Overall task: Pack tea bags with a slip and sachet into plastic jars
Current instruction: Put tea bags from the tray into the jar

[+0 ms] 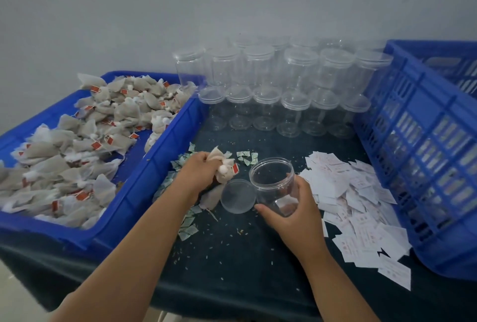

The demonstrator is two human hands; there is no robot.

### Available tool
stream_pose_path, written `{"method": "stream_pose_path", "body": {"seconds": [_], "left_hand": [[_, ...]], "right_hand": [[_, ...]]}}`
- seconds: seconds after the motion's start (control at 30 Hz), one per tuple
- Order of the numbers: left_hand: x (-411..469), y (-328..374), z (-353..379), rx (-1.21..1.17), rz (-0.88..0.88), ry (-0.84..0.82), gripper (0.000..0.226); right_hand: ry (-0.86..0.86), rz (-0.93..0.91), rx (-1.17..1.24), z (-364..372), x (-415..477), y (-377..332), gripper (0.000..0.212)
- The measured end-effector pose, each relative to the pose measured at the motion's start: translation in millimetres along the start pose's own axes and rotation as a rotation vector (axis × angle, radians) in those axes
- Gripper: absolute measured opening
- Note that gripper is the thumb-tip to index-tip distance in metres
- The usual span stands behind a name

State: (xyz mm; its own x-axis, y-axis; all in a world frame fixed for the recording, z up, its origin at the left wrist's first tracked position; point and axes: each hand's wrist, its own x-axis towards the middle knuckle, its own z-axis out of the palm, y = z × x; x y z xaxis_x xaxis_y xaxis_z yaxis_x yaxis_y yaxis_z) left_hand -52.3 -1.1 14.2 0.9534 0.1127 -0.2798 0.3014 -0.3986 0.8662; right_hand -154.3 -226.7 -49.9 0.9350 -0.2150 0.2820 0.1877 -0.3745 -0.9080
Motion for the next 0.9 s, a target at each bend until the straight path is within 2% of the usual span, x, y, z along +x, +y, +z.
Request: {"method": "stream_pose_path", "body": {"seconds": [0.1, 0.23, 0.33, 0.5, 0.63, 0.7, 0.77, 0.83, 0.87, 0.9], "left_hand": [[-1, -2, -6, 0.069, 0.095, 0.053, 0.02], [-13, 14, -20, 0.173, 0.193, 0.103, 0.043], [-25, 31, -24, 0.157, 0.277, 0.124, 0.05], [-54, 59, -11, 0.12, 0.504, 0.002, 0.042], [-66, 62, 18, 0.396, 0.571, -0.125, 0.025], [-67, 57, 24, 0.466, 0.6, -0.169, 0.032], [-65, 56, 23, 0.289, 0.626, -0.114, 0.019], [-53, 51, 16, 0.168, 0.604, 0.061, 0.002], [-45, 46, 12, 0.262, 0.573, 0.109, 0.004], [-36, 40, 10, 0.433, 0.53, 0.086, 0.009]], "right_hand": [[-0.007, 0.009, 0.006, 1, 0, 1, 0.088], [-0.017, -0.001, -0.006, 2, 0, 1, 0.084], [-0.023, -0.014, -0.003, 2, 0, 1, 0.084], [-0.025, -0.049, 0.001, 1, -1, -2, 0.083], [-0.018, -0.051, 0.061, 0, -4, -2, 0.082], [-0.009, -0.046, 0.089, 0, -5, -2, 0.083], [-0.001, -0.033, 0.105, 0, -4, -2, 0.086], [-0.001, -0.024, 0.102, 0, -3, -1, 0.086], [-0.004, -0.022, 0.098, 1, -3, -1, 0.086], [-0.005, -0.022, 0.09, 1, -3, 0, 0.086]]}}
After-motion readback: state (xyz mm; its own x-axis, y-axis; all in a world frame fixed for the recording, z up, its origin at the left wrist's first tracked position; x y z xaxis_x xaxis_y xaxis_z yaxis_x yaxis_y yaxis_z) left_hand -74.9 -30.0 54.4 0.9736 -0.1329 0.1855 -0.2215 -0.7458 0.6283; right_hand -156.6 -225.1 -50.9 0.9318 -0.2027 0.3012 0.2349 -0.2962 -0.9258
